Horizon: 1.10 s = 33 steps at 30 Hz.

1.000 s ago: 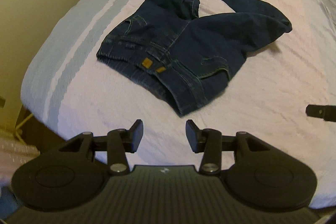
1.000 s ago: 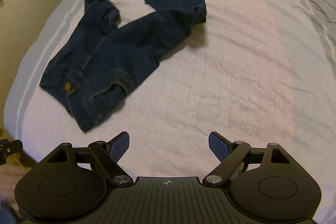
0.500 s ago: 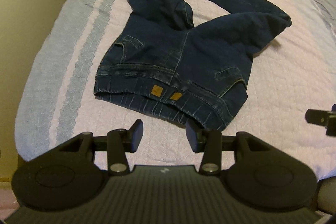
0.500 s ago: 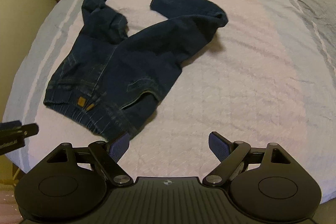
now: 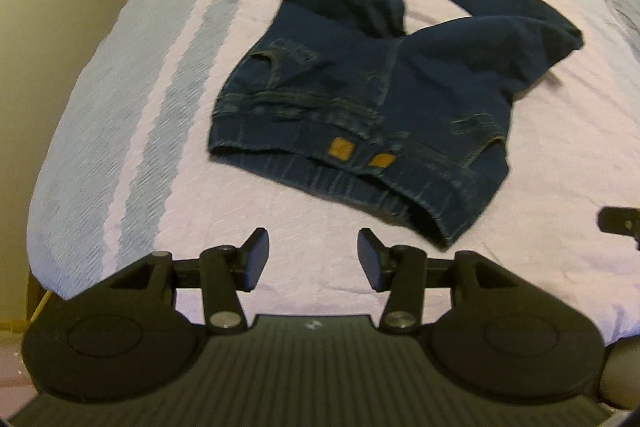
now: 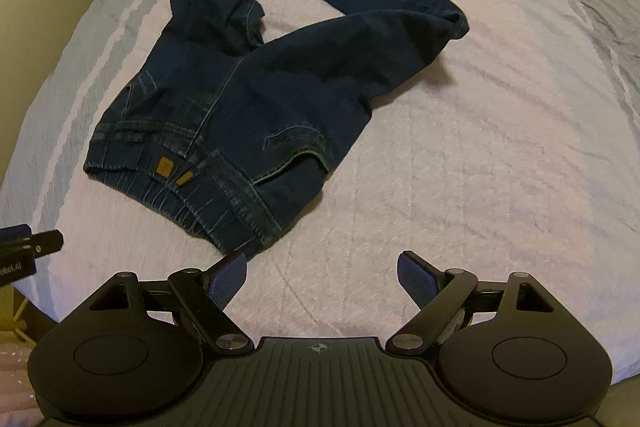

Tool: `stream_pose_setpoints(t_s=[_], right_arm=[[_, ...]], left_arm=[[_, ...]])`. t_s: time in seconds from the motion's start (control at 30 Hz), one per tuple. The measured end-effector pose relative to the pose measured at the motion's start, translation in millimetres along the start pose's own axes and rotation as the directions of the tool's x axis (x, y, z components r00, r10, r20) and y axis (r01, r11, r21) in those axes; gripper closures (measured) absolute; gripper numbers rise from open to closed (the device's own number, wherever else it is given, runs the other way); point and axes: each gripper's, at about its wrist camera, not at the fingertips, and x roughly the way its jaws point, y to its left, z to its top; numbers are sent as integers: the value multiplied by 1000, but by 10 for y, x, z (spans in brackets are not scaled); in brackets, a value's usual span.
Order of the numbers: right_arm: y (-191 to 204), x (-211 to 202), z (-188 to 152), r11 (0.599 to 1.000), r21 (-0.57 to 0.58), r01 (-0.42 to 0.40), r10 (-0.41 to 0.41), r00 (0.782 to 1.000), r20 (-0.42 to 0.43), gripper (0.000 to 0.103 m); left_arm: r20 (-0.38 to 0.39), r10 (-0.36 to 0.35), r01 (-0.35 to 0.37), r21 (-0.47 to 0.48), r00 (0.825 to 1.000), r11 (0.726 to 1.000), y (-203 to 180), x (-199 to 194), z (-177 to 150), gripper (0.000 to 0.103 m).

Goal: Fold clothes

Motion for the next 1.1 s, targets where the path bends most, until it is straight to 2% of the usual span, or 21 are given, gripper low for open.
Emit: stream_pose_setpoints(t_s=[0.2,0.3,0.37,0.47,0.6,0.83,0.87,0.9,1.0,1.03,1.07,1.1], right_arm=[[64,130,-6,1000,2,-15,15,1000,-9,17],[-24,292,-15,991,75,-106,107,994,-3,17],[-172,483,-58,959,203,-199,204,979,-6,17],[-410,811,-193,870,413,-271,304,953,-15,17],[-594,1207,-402,732,603,-317,383,923,21,17],[-479,1906,-604,545,746,-383,443,887,131,17],[-446,2005,-622,520,762,-386,435,887,153,17],[-413,2100,-637,493,776,-392,429,886,175,17],[-320,2294,-618,408,795,-449,458,854,248,18],[-300,2321,-572,409,785,-465,480,841,249,27],[-288,2313,-496,455,760,-464,489,844,223,52],[-286,2296,-426,496,733,-465,498,844,198,58]], left_arm=[[4,-4,4,-60,1000,998,286,157,-17,56],[13,-34,35,-96,999,995,406,296,-34,49],[12,-67,68,-125,998,990,480,450,-54,48],[-3,-119,116,-196,993,974,677,746,-70,48],[-19,-162,148,-320,987,936,1001,1099,-60,48],[16,-201,180,-521,979,834,1452,1391,-91,48],[19,-205,182,-540,979,821,1487,1416,-101,48],[21,-206,183,-555,978,811,1520,1436,-112,48],[15,-204,175,-582,979,794,1586,1471,-137,48],[13,-203,172,-587,979,791,1599,1479,-143,48],[9,-200,167,-585,980,794,1594,1482,-146,48],[6,-196,163,-583,981,796,1588,1485,-148,48]])
